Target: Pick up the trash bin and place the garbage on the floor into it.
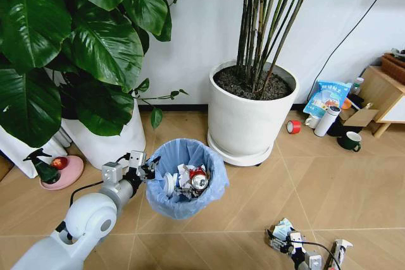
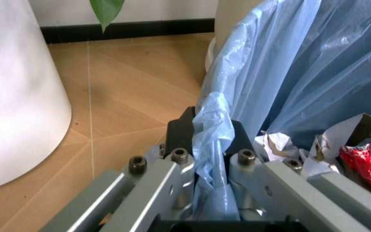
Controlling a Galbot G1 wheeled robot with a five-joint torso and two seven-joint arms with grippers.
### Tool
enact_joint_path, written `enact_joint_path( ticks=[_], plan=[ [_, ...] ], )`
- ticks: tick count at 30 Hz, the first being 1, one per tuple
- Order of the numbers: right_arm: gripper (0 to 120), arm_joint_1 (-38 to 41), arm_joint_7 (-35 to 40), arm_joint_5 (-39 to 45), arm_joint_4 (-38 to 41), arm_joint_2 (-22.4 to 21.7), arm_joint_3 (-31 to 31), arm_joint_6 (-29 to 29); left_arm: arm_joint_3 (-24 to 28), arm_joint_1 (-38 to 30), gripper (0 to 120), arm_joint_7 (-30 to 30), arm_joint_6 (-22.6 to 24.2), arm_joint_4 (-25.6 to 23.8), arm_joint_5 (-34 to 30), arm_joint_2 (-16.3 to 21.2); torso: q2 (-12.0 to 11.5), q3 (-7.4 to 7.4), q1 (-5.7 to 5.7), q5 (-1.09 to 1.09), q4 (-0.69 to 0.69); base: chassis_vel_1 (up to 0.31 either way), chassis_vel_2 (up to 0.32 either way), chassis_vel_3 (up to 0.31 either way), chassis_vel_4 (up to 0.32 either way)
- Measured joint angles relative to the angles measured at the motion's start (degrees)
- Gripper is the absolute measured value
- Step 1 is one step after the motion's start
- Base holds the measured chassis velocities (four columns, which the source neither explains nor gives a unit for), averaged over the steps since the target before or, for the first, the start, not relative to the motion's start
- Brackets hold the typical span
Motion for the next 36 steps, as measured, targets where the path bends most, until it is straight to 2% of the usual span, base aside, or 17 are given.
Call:
enact_joint_path(
  ticks=[2, 4, 5, 10, 12, 13, 16, 19, 20, 23, 25, 28, 30, 34, 36],
  plan=[
    [99, 0.3, 0.0, 1.0, -1.2, 0.3, 0.3, 0.0, 0.3, -0.2, 1, 0.1, -0.1, 0.1, 0.0, -0.2, 0.0, 0.0, 0.0, 0.0, 0.0, 0.0, 0.0, 0.0, 0.0],
    [90, 0.6, 0.0, 1.5, -2.1, 0.6, 0.6, -0.1, 0.3, -0.3, 1, 0.1, -0.2, 0.1, 0.0, -0.1, 0.0, 0.0, 0.0, 0.01, -0.01, 0.0, 0.0, 0.0, 0.0],
    [90, 0.6, 0.0, 1.5, -2.1, 0.6, 0.6, -0.1, 0.3, -0.3, 1, 0.1, -0.2, 0.1, 0.0, -0.1, 0.0, 0.0, 0.0, 0.01, -0.01, 0.0, 0.0, 0.0, 0.0],
    [69, 0.8, 0.0, 2.1, -2.7, 1.0, 1.0, 0.0, 0.3, -0.3, 1, 0.1, -0.3, -0.1, 0.1, 0.3, 0.0, 0.0, 0.0, 0.0, 0.0, 0.0, 0.0, 0.0, 0.0],
    [66, 0.8, 0.0, 2.1, -2.6, 1.1, 1.1, 0.1, 0.3, -0.3, 1, 0.1, -0.3, -0.2, 0.2, 0.2, 0.0, 0.0, 0.0, -0.01, 0.0, 0.0, 0.0, 0.0, 0.0],
    [57, 0.8, 0.0, 2.1, -2.6, 1.2, 1.2, 0.2, 0.3, -0.2, 1, 0.1, -0.4, -0.3, 0.2, 0.1, 0.0, 0.0, 0.0, 0.01, 0.0, 0.0, 0.0, 0.0, 0.0],
    [51, 0.8, 0.0, 2.0, -2.5, 1.3, 1.2, 0.2, 0.3, -0.1, 1, 0.1, -0.5, -0.3, 0.3, 0.1, 0.0, 0.0, 0.0, 0.0, 0.0, 0.0, 0.0, 0.0, 0.0],
    [37, 0.8, 0.0, 2.0, -2.3, 1.3, 1.4, 0.2, 0.4, 0.1, 1, 0.2, -0.5, -0.6, 0.3, 0.3, 0.0, 0.0, 0.0, 0.01, 0.0, 0.0, 0.0, 0.0, 0.0],
    [37, 0.8, 0.0, 2.0, -2.3, 1.3, 1.4, 0.2, 0.4, 0.1, 1, 0.2, -0.5, -0.6, 0.3, 0.3, 0.0, 0.0, 0.0, 0.01, 0.0, 0.0, 0.0, 0.0, 0.0],
    [22, 0.9, 0.0, 2.0, -1.9, 1.4, 1.9, 0.2, 0.4, 0.3, 1, 0.2, -0.5, -0.9, 0.3, 0.3, 0.0, 0.0, 0.0, 0.01, 0.0, 0.0, 0.0, 0.0, 0.0],
    [18, 0.9, 0.0, 1.9, -1.6, 1.4, 2.1, 0.2, 0.4, 0.3, 1, 0.2, -0.5, -1.0, 0.4, 0.3, 0.0, 0.0, 0.0, 0.02, -0.01, 0.0, 0.0, 0.0, 0.0],
    [3, 0.2, 0.1, 1.4, 3.6, 1.0, 3.3, 0.0, 0.3, 0.7, 1, 0.1, -0.5, -1.3, 0.4, 0.3, 0.0, 0.0, 0.0, 0.01, 0.0, 0.0, 0.0, 0.0, 0.0],
    [0, 0.0, 0.1, 1.3, 6.0, 0.7, 3.8, 0.0, 0.3, 0.7, 1, 0.0, -0.5, -1.4, 0.5, 0.3, 0.0, 0.0, 0.0, -0.01, 0.0, 0.0, 0.0, 0.0, 0.0],
    [0, -0.2, 0.1, 1.2, 11.8, -0.5, 4.9, -0.5, 0.3, 0.9, 1, -0.3, -0.4, -1.4, 0.6, -0.1, 0.0, 0.0, 0.0, 0.0, 0.0, 0.0, 0.0, 0.0, 0.0],
    [0, -0.4, 0.3, 2.2, 19.0, -2.3, 5.2, -2.1, 0.4, 1.0, 1, -0.4, -0.3, -1.4, 0.7, -0.3, 0.0, 0.0, 0.0, 0.02, 0.0, 0.0, 0.0, 0.0, 0.0]
  ],
)
